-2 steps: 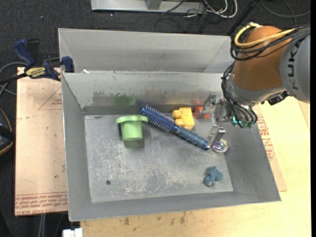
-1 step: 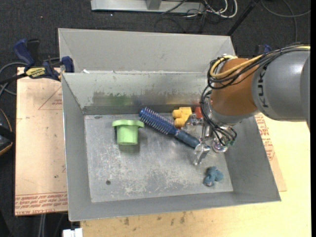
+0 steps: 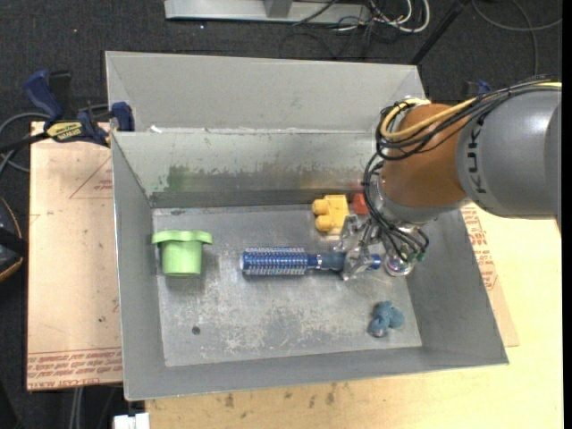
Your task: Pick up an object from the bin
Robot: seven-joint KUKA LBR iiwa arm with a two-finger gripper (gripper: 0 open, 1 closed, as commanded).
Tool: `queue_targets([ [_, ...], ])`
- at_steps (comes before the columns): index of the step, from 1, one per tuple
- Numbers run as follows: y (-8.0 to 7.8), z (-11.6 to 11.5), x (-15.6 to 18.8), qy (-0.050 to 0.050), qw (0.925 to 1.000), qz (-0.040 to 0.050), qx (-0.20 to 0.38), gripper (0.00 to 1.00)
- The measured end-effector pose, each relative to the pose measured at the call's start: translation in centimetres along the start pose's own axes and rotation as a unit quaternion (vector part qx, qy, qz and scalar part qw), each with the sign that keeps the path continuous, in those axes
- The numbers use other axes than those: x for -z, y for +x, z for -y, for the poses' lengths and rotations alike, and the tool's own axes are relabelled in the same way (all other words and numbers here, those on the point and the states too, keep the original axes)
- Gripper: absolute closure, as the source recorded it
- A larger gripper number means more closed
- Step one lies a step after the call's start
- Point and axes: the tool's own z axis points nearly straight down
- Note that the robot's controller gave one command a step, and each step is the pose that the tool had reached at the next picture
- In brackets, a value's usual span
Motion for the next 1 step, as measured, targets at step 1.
queue_targets([
  [1,1.87,3.61,16.34,0.001,1.0000,-0.0026,0.009,1.00],
])
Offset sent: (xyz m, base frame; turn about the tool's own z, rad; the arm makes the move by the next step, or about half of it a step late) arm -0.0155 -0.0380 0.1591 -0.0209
